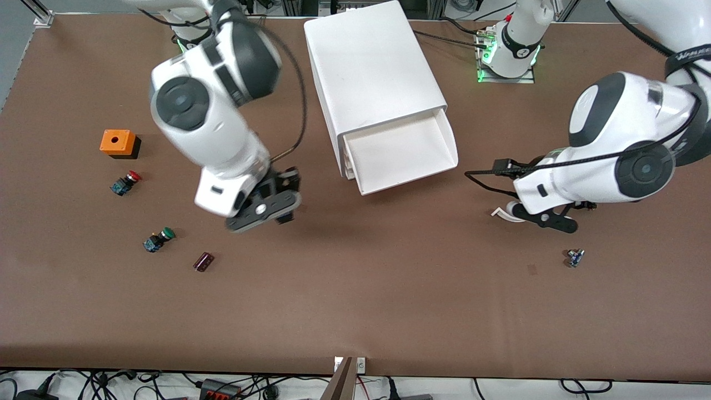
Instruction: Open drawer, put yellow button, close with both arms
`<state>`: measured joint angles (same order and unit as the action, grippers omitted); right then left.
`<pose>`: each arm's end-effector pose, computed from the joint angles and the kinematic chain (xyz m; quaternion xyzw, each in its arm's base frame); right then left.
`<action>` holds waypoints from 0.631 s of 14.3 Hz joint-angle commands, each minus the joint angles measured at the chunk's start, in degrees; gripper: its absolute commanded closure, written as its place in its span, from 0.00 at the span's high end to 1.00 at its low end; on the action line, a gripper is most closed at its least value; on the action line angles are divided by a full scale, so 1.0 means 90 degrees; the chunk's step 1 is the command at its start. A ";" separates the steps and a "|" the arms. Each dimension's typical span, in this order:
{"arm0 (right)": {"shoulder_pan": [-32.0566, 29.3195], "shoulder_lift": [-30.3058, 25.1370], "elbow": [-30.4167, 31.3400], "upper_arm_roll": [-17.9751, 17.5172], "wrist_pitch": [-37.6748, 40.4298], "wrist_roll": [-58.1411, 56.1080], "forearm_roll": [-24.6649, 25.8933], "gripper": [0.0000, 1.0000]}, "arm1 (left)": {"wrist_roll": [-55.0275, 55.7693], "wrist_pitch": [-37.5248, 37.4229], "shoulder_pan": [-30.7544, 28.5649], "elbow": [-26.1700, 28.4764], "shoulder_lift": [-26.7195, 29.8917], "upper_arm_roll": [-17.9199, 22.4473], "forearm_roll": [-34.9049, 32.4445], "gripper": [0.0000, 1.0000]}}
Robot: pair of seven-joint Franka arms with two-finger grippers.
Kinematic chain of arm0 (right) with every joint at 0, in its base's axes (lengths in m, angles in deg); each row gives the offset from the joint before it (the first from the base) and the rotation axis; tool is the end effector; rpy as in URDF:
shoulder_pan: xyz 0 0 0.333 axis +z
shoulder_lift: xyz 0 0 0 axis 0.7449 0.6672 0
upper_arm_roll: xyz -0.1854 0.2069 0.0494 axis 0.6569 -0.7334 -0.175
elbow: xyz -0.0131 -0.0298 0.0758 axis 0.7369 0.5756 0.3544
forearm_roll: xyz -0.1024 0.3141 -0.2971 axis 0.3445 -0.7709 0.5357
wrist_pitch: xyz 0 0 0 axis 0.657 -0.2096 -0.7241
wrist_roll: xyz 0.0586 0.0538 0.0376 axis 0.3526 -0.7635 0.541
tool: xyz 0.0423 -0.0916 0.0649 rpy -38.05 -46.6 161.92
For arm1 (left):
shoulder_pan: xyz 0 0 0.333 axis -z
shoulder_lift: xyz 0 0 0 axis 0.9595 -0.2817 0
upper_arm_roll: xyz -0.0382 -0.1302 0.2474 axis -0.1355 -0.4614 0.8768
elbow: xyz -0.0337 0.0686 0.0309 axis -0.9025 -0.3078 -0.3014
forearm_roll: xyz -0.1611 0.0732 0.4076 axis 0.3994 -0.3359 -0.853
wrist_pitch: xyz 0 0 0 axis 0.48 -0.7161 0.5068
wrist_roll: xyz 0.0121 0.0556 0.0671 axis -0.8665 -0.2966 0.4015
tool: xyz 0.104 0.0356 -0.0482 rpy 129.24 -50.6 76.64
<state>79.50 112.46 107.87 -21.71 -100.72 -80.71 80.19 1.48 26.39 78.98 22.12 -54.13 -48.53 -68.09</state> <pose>0.6464 0.4085 0.4647 -0.9787 -0.1936 -0.0431 0.0530 0.6685 -0.1613 0.4430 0.9810 -0.1240 -0.1478 0.0215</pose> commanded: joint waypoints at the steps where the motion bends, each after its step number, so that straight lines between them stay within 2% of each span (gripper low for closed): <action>1: 0.0538 0.0008 -0.0282 0.0058 0.0039 0.0673 -0.0031 0.00 | 0.0127 -0.0405 -0.0027 -0.0789 -0.0031 0.0064 -0.0268 1.00; 3: 0.0919 0.0037 -0.0321 0.0048 -0.0059 0.1063 -0.0041 0.00 | 0.0185 -0.0777 -0.0057 -0.1228 -0.0011 0.0083 -0.0287 1.00; 5: 0.1212 0.0076 -0.0321 0.0038 -0.0244 0.1143 -0.0050 0.00 | 0.0331 -0.0730 -0.0124 -0.1095 0.0319 0.0113 -0.0326 1.00; 7: 0.1389 0.0252 -0.0331 0.0038 -0.0293 0.1153 -0.0089 0.00 | 0.0808 -0.0011 -0.0164 -0.0151 0.0777 0.0064 -0.0414 1.00; 9: 0.1525 0.0369 -0.0389 0.0048 -0.0488 0.1288 -0.0304 0.00 | 0.0986 0.0926 -0.0271 0.1136 0.1518 0.0015 -0.0366 1.00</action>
<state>92.31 114.04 106.15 -21.77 -103.85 -70.76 79.38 8.09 26.72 77.66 18.13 -49.03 -47.58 -70.22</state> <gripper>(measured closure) 0.581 0.000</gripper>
